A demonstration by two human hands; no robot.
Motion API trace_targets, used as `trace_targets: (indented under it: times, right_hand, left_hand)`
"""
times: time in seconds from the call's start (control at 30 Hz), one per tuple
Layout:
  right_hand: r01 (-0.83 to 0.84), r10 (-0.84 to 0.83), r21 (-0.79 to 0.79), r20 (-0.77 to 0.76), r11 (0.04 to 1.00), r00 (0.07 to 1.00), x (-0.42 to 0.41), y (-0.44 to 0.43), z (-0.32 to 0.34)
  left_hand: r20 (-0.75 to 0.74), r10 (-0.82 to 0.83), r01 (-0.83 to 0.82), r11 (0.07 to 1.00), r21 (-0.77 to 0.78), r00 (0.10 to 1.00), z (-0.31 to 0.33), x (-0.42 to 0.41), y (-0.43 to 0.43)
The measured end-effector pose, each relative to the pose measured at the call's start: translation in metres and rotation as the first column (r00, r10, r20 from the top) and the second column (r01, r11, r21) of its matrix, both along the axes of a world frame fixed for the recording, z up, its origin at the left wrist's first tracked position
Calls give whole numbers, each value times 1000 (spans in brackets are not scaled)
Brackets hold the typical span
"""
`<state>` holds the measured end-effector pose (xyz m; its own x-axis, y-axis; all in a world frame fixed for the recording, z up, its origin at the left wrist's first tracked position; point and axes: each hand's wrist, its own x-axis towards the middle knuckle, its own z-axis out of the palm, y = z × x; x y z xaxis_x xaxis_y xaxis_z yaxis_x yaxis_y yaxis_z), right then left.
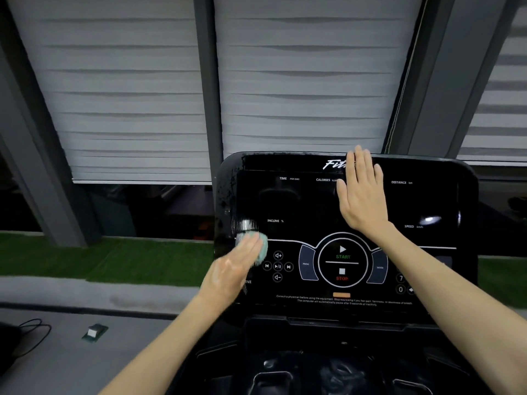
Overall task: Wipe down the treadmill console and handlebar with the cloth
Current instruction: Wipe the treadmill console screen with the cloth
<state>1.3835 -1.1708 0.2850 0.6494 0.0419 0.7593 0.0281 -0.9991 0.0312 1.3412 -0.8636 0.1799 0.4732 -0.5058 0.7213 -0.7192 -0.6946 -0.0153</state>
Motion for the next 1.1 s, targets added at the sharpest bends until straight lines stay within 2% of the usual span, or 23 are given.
trace_targets:
  times: [0.13, 0.23, 0.3, 0.43, 0.57, 0.7, 0.83, 0.97, 1.1]
  right_hand:
    - [-4, 4, 10, 3, 1000, 1000, -1, -1, -1]
    - [-3, 3, 12, -2, 1000, 1000, -1, 0, -1]
    - [-4, 5, 14, -6, 1000, 1000, -2, 0, -1]
    - [-2, 2, 19, -11, 1000, 1000, -3, 0, 0]
    - [-4, 5, 16, -15, 1000, 1000, -3, 0, 0]
    - [-3, 3, 18, -23, 1000, 1000, -3, 0, 1]
    - [3, -3, 8, -24, 1000, 1000, -3, 0, 1]
    - [-8, 9, 17, -21, 1000, 1000, -4, 1, 2]
    - [-5, 6, 15, -27, 1000, 1000, -4, 1, 3]
  left_hand:
    - [-72, -66, 72, 993, 89, 995, -42, -21, 14]
    - [-143, -52, 83, 972, 218, 988, -59, -35, 21]
    - [-168, -43, 85, 965, 247, 985, -62, -35, 26]
    - [-35, -123, 128, 975, 184, 992, -45, -21, 27]
    - [22, -17, 14, 993, 120, 1000, 17, 15, 17]
    - [37, 97, -101, 988, 121, 995, 89, 54, 10]
    - [59, 98, -104, 989, 104, 993, 131, 71, 7]
    - [77, 62, -67, 995, 68, 995, 125, 68, 8]
    - [41, 1, -3, 998, 63, 999, 77, 48, 18]
